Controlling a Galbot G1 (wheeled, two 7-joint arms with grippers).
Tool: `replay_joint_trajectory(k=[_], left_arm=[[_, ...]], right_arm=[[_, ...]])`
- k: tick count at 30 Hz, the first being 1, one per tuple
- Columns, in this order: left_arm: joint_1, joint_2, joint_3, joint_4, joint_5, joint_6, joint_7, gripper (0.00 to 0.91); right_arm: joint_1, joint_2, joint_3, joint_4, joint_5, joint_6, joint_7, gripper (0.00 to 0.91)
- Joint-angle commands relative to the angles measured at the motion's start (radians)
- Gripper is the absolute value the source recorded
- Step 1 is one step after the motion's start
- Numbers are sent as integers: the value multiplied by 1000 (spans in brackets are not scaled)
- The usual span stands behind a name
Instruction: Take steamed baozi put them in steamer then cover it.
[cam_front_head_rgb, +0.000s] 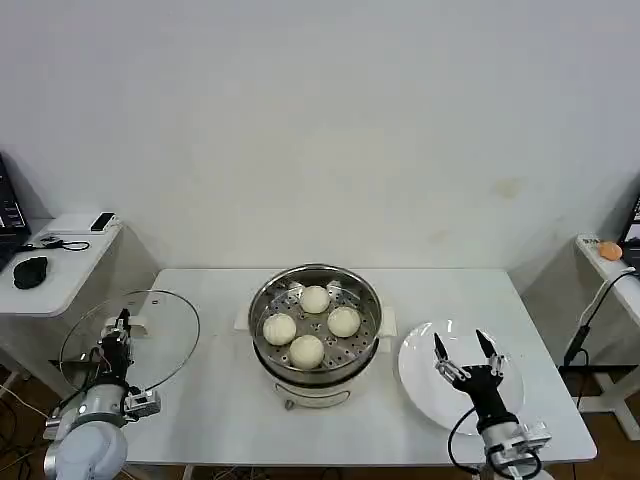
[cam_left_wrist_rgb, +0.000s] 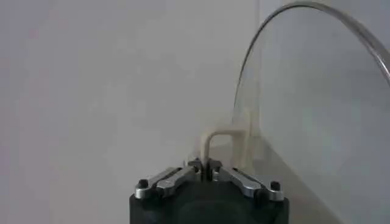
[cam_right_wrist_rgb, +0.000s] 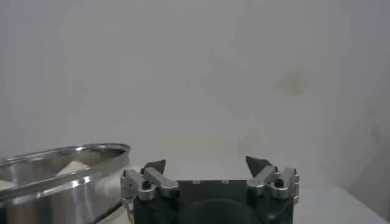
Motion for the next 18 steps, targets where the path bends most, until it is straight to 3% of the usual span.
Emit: replay_joint_trajectory(k=[1, 7, 18], left_arm=[[53, -2, 81, -350, 34, 226, 136, 0], [22, -25, 244, -406, 246, 341, 113, 0], [-87, -110, 439, -329, 406, 376, 146, 0]], right_arm=[[10, -5, 1, -4, 2, -7, 2, 907], [1, -12, 14, -2, -1, -15, 2, 907], [19, -15, 32, -10, -8, -37, 2, 907]])
